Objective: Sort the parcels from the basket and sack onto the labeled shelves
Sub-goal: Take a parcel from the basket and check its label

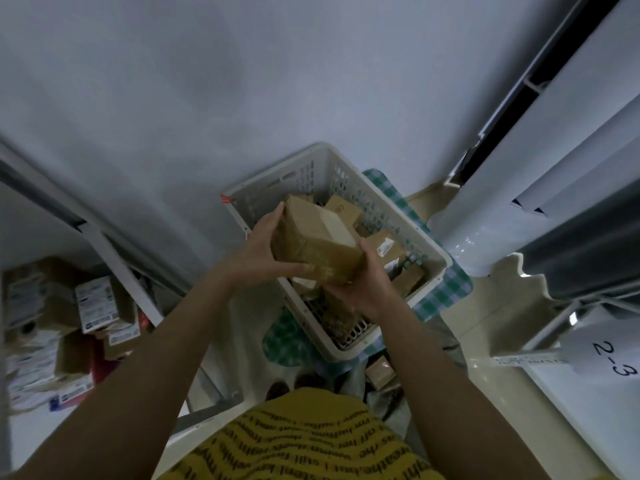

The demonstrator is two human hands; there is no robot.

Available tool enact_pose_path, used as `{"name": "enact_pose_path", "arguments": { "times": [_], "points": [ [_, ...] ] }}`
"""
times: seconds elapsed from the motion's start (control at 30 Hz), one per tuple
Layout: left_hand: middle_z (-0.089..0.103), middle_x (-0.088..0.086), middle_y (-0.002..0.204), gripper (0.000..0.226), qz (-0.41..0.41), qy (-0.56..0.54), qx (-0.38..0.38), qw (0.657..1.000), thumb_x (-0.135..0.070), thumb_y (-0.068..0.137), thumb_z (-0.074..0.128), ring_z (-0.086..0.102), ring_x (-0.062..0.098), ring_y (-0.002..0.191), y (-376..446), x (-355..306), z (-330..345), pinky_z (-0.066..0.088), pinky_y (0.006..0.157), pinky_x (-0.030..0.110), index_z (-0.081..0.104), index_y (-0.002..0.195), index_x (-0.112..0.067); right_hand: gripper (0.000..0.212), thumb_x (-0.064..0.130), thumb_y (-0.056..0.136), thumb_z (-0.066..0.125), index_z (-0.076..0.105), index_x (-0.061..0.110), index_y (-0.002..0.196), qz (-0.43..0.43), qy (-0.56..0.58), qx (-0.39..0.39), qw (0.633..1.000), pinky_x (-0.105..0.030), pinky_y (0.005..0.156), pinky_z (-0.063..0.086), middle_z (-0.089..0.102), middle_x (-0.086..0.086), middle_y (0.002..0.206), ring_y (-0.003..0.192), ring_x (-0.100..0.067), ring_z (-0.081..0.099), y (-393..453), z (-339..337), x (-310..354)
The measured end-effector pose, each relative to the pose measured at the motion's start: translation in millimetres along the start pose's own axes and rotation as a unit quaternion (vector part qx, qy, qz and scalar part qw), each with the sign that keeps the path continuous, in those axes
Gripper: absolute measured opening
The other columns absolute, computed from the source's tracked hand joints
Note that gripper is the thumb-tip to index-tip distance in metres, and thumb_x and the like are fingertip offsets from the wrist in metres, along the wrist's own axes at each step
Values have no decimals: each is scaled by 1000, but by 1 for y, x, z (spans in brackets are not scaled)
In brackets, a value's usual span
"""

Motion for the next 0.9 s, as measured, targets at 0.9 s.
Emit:
{"name": "enact_pose_path", "arguments": {
  "times": [0.9],
  "points": [
    [52, 12, 127, 68, -245, -453, 55, 855, -66, 74, 47, 57, 36, 113, -24, 17, 1, 50, 92, 51, 45, 131, -29, 104, 29, 56, 89, 33, 44, 143, -184, -436, 137, 870, -49, 111, 39, 40, 10, 147, 138, -15, 37, -20, 8, 27]
  ]
}}
Point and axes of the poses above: each hand's wrist, its own y-axis towards the middle knuckle, its own z-axis out of the palm, x = y × z, the point moved 4 cm from there along y, towards the middle knuckle
